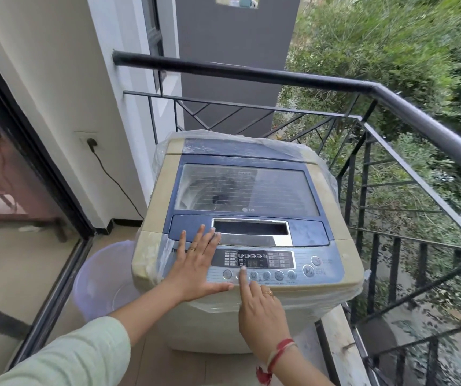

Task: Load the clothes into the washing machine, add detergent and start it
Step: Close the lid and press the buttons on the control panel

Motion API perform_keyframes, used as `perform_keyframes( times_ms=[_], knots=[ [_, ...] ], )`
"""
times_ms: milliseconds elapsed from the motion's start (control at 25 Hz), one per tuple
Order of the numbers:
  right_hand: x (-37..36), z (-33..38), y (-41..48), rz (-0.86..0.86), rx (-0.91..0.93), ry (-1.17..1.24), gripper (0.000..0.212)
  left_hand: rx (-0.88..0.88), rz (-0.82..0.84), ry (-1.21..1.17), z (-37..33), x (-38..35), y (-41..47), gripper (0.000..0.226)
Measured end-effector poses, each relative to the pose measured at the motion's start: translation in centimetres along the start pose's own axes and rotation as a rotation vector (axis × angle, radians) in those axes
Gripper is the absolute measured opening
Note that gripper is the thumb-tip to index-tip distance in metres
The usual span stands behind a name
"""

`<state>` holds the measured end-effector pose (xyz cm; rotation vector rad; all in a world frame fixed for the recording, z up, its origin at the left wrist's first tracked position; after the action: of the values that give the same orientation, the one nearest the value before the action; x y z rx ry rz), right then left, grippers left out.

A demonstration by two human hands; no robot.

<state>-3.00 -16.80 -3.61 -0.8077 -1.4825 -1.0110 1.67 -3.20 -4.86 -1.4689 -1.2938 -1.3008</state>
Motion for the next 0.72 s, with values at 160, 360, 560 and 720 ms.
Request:
perform_keyframes(
  times_ms=[160,360,560,720],
  knots=[
    [0.2,-3.8,-0.6,0.046,-0.134,-0.003,0.084,-0.060,-0.009,-0.012,-2.2,-0.6,1.1,0.114],
    [-0.7,-6.1,-2.5,0.126,-0.178,-0.019,0.091,-0.110,0.005,0.027,-3.1,-0.9,1.5,0.115],
    [-0.8,-5.4,-2.1,0.118,-0.148,-0.023,0.097,-0.121,0.023,0.057,-3.3,-1.2,1.8,0.113],
    [-0.8,-5.2,-1.6,0.141,-0.141,-0.041,0.100,-0.112,0.032,0.061,-3.3,-1.3,2.1,0.112]
  ],
)
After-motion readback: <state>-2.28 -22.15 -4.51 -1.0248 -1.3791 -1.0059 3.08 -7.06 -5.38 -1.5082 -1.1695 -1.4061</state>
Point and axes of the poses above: each hand's wrist, its own y-axis towards the middle knuckle, its own x-axis out of the back of the hand, z = x × y, the point moved 9 cm from there along y, towards the middle knuckle, and after that the axes turned 6 degrees about -y, right-handed, at the moved point
